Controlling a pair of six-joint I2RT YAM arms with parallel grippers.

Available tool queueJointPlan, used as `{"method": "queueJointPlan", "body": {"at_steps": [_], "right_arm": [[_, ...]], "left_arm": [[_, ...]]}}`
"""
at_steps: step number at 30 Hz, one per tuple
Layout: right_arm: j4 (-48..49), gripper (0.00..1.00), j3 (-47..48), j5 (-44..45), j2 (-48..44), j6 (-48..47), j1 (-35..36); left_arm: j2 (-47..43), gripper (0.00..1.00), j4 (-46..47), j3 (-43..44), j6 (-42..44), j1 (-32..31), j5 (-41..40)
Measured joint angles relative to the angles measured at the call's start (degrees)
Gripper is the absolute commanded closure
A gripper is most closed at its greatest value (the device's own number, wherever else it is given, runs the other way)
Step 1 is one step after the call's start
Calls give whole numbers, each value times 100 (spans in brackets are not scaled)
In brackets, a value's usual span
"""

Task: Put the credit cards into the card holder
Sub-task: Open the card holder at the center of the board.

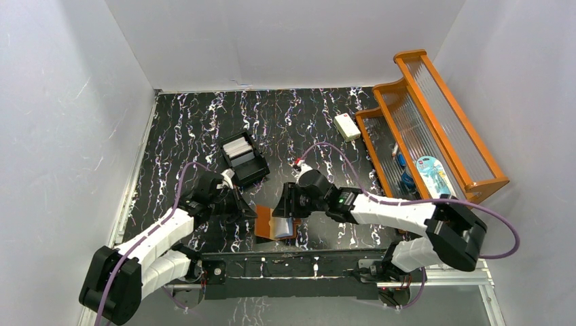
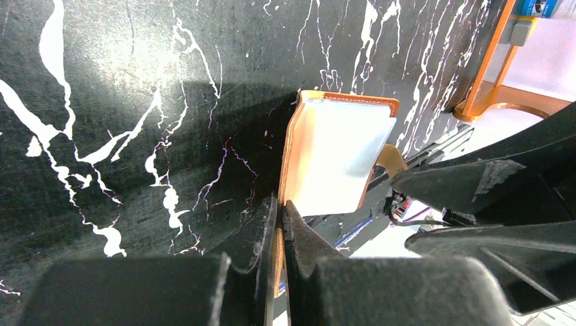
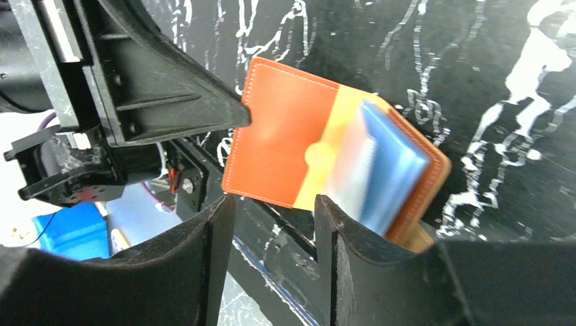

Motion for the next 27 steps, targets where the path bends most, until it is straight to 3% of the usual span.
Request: {"method": "queueJointPlan", "body": {"at_steps": [7,27], "right_arm": [[-634,46,0,361,-160,-28,-7],[-815,41,0,691,293,-70,-7]], "left_arm": [[17,97,-13,0,4,0,-9],[17,97,-15,0,2,0,-9]]}}
